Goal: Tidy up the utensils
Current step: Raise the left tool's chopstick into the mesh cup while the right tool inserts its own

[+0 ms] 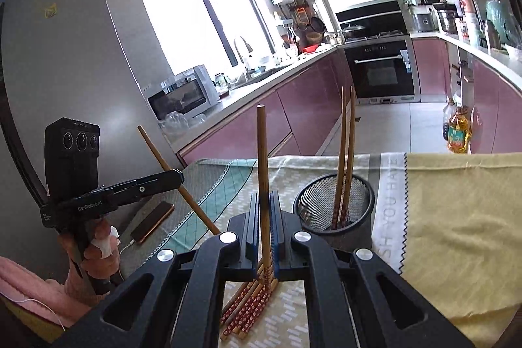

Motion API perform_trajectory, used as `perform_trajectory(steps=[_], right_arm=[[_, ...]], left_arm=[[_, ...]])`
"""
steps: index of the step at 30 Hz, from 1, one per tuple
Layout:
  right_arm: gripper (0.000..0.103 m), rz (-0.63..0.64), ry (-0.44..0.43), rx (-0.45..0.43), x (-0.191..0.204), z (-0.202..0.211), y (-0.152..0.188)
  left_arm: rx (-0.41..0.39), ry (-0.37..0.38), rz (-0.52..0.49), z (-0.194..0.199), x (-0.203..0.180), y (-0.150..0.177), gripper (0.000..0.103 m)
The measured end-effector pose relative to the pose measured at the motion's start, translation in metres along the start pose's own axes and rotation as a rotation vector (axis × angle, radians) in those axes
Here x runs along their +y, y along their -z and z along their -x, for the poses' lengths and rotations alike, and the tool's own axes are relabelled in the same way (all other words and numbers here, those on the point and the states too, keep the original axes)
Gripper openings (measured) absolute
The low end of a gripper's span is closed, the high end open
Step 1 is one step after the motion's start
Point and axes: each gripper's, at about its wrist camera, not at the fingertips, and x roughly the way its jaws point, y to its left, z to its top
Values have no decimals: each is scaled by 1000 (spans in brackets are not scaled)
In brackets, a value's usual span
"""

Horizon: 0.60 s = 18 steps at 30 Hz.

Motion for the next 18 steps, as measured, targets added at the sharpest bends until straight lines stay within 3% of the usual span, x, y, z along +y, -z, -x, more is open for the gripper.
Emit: perform_trajectory(steps=[18], right_arm=[[5,99,59,-124,3,24,-59]], left_arm=[[-96,11,-60,-16,-26,-62,7]])
